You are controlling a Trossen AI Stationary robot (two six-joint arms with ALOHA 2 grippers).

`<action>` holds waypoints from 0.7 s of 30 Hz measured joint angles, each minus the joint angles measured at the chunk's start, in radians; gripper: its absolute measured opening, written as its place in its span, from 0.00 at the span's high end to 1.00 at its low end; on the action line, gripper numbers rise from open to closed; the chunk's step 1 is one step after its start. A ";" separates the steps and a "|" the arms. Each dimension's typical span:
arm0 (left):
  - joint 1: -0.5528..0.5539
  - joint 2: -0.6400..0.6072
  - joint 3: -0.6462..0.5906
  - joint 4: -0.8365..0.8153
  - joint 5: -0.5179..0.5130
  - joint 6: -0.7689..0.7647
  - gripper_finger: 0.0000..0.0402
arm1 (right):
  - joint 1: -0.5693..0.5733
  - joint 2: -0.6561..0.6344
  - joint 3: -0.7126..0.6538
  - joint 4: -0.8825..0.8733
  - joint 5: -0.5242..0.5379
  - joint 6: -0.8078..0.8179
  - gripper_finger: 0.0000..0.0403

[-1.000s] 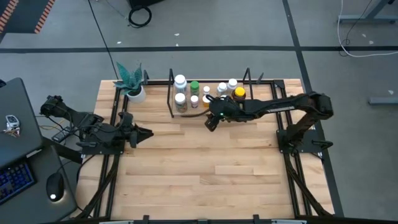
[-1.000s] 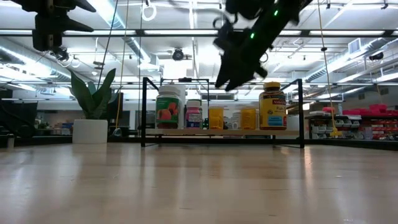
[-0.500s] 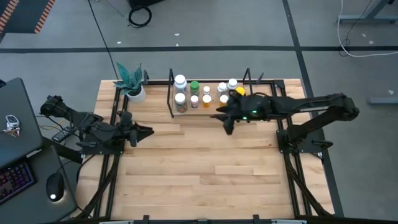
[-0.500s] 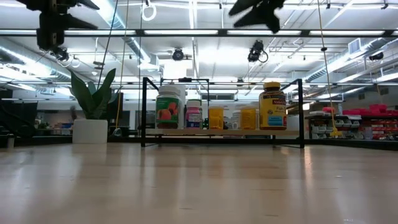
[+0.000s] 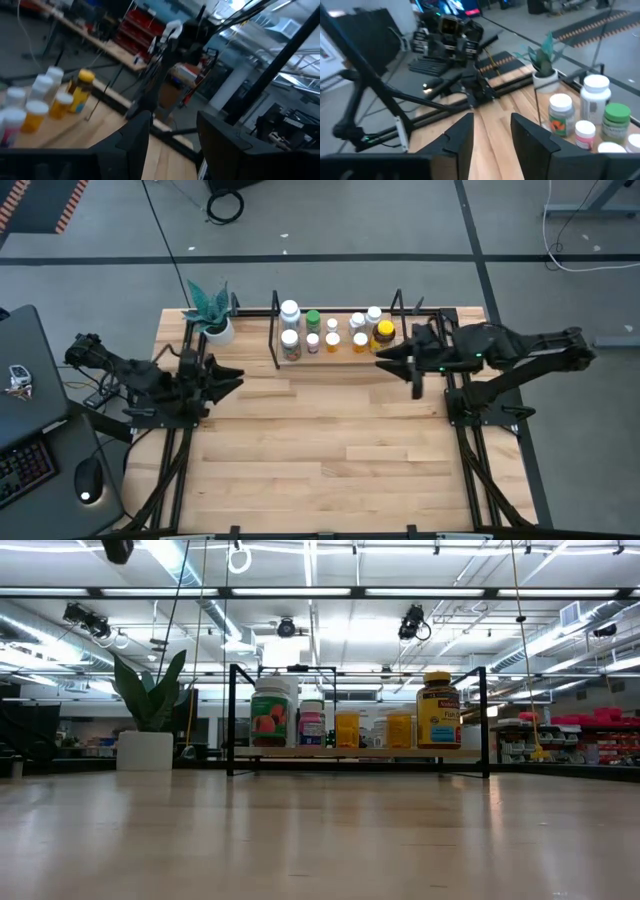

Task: Pick and place medicine bottles onto shelf by color
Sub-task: Return to Home Position

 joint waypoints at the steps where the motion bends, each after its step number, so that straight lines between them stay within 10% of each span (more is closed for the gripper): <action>1: 0.000 0.000 0.000 0.021 0.000 0.025 0.57 | 0.007 -0.015 0.000 0.000 0.000 -0.005 0.67; 21: 0.037 0.001 0.000 0.112 -0.014 0.046 0.57 | 0.047 -0.410 -0.505 0.359 0.050 0.090 0.98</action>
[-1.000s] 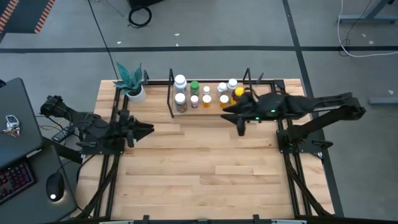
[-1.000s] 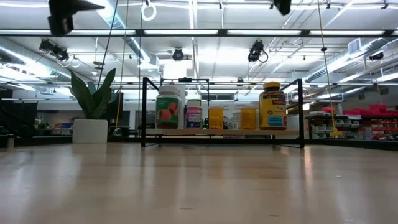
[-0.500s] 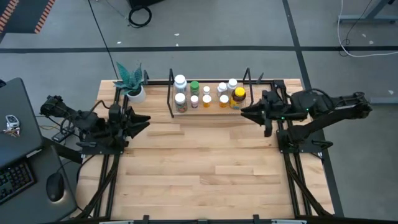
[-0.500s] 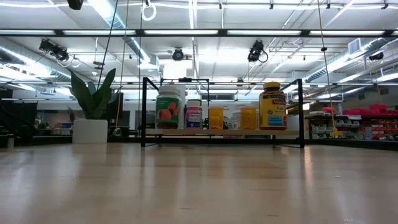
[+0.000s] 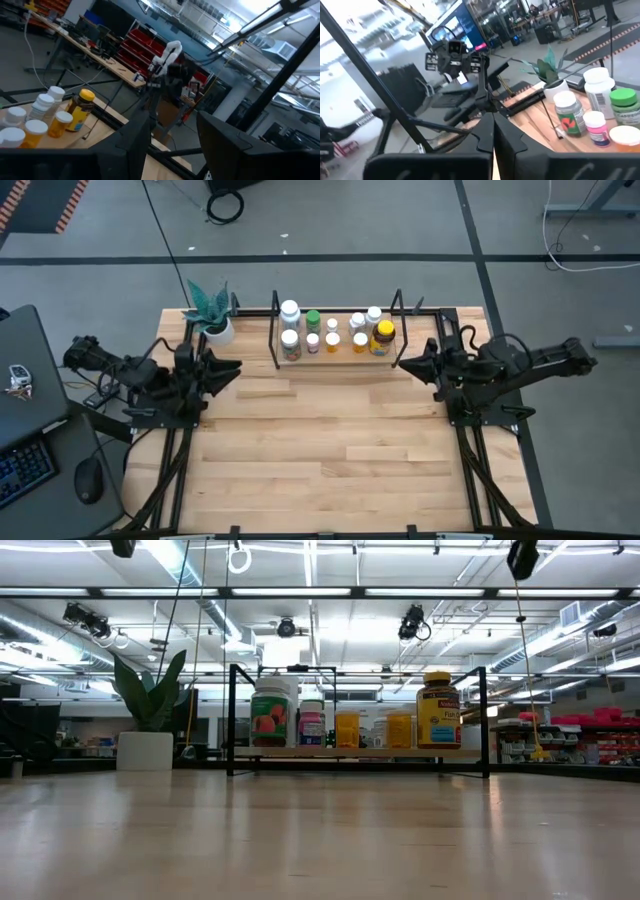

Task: Pick and place medicine bottles onto shelf by color
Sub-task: Return to Home Position

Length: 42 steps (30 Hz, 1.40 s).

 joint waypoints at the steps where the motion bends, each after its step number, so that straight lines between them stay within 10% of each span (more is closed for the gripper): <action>1: 0.007 0.000 0.000 0.003 0.000 -0.001 0.57 | 0.000 -0.014 -0.022 0.021 -0.001 0.005 0.98; 42: 0.033 0.001 0.000 0.006 0.000 -0.022 0.57 | -0.002 -0.520 -0.607 0.442 0.129 0.036 0.98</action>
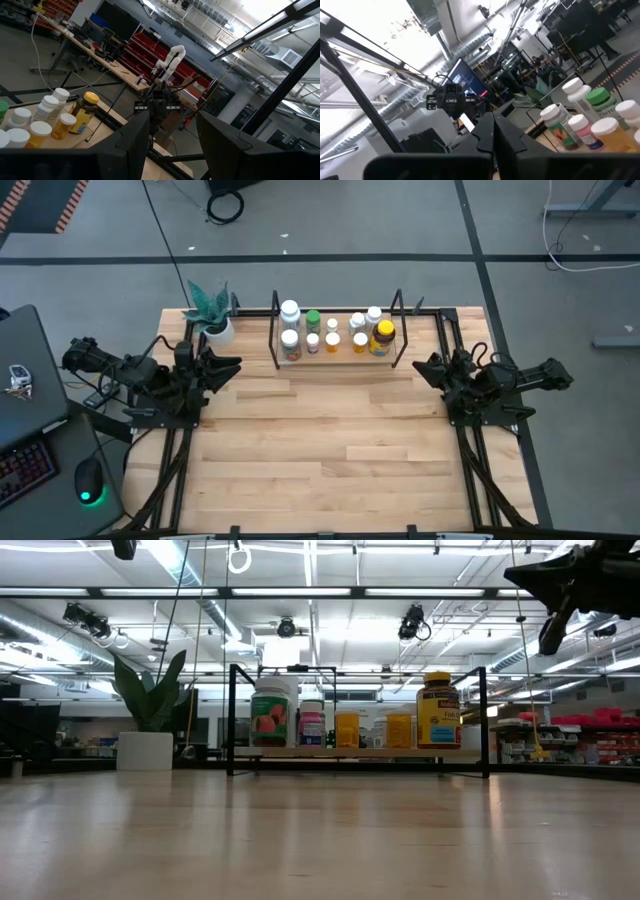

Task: Pick and place medicine bottles onto shelf by color
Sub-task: Return to Home Position

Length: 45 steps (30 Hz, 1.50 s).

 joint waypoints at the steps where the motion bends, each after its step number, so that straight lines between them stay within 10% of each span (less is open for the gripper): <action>1: 0.000 0.000 0.000 0.000 0.000 0.000 0.57 | 0.000 -0.002 0.000 -0.001 0.000 -0.003 0.98; 30: 0.000 0.073 0.000 0.015 -0.026 -0.007 0.57 | -0.235 -0.002 0.000 -0.094 -0.230 0.104 0.99; 45: 0.001 0.078 0.001 0.027 -0.026 0.001 0.57 | -0.142 0.018 0.000 -0.135 -0.366 0.191 0.99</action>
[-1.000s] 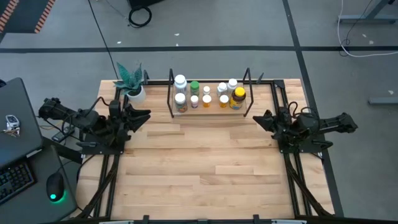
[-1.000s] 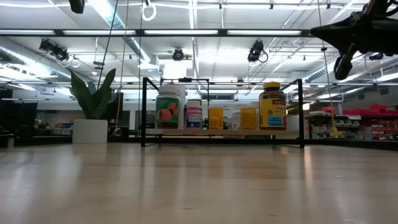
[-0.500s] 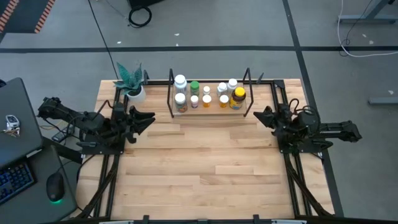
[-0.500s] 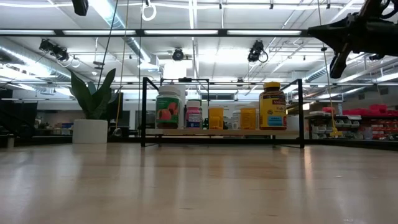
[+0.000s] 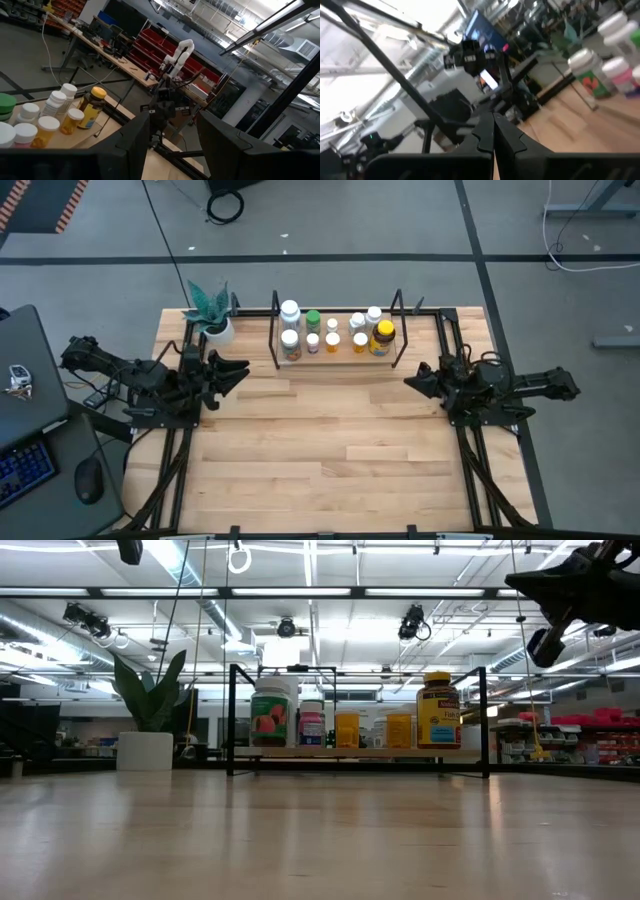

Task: Pick and place medicine bottles onto shelf by color
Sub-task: Return to Home Position

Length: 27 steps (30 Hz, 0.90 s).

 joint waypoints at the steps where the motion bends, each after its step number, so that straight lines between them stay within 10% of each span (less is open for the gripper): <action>1: 0.000 0.000 0.000 0.000 0.000 0.000 0.57 | 0.008 0.002 0.000 -0.016 -0.003 0.000 0.99; 27: 0.000 0.000 0.000 -0.004 0.000 0.000 0.57 | 0.045 0.008 0.000 -0.267 -0.029 -0.099 0.93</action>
